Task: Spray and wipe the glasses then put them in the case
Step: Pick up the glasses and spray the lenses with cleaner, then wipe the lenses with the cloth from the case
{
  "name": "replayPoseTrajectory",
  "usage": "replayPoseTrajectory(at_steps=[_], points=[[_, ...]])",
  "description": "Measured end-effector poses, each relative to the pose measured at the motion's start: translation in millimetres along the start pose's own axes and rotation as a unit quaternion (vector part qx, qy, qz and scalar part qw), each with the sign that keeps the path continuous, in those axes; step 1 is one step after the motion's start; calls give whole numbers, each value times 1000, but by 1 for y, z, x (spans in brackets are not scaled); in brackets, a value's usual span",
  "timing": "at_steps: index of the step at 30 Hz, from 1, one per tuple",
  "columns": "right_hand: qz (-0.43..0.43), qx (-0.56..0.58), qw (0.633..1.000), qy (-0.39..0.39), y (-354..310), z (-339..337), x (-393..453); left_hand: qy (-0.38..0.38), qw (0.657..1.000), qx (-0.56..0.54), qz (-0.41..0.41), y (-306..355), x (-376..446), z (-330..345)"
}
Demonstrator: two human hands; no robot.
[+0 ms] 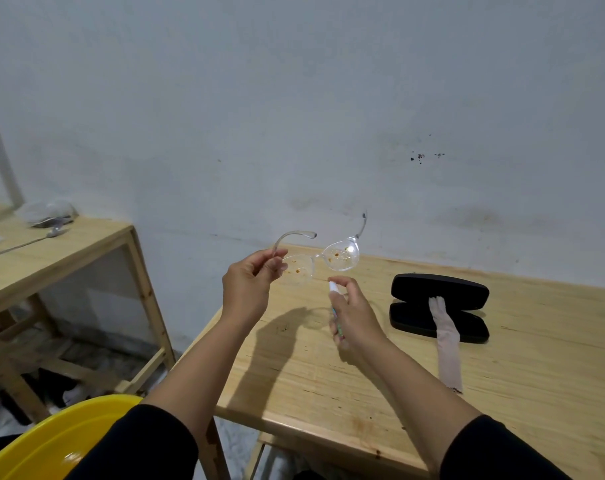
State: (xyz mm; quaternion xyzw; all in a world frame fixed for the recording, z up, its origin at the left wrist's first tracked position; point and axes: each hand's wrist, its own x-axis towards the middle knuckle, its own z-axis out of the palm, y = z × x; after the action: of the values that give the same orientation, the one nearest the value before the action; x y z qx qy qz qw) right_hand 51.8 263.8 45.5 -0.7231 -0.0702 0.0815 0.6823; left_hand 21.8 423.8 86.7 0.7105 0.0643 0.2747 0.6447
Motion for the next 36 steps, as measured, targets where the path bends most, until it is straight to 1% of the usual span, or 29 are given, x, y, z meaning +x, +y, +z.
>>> replayPoseTrajectory(at_steps=[2, 4, 6, 10, 13, 15, 20, 28, 31, 36], points=[[-64, -101, 990, 69, -3, -12, 0, 5, 1000, 4, -1, -1, 2, -2], [-123, -146, 973, 128, -8, -26, 1, 12, 1000, 10, 1, 0, 2, -2], [-160, -162, 960, 164, -15, -41, 0, 16, 1000, 18, 5, 1, 2, 0], [-202, -164, 941, 216, -29, -73, -9, 9, 1000, 22, 15, 7, 1, 12], [-246, -166, 916, 269, -42, -96, -20, -9, 999, 22, 22, 12, -2, 26], [-257, -176, 902, 298, -48, -113, -28, -26, 999, 17, 30, 15, -5, 40], [-249, -192, 883, 349, -53, -164, -54, -70, 997, -1, 30, 21, -17, 78], [-190, -232, 854, 425, -43, -251, -108, -141, 989, -39, 29, 31, -42, 143], [-157, -266, 836, 454, -38, -277, -130, -164, 985, -43, 25, 31, -48, 162], [-117, -315, 816, 471, -31, -310, -169, -189, 980, -43, 35, 32, -60, 190]])
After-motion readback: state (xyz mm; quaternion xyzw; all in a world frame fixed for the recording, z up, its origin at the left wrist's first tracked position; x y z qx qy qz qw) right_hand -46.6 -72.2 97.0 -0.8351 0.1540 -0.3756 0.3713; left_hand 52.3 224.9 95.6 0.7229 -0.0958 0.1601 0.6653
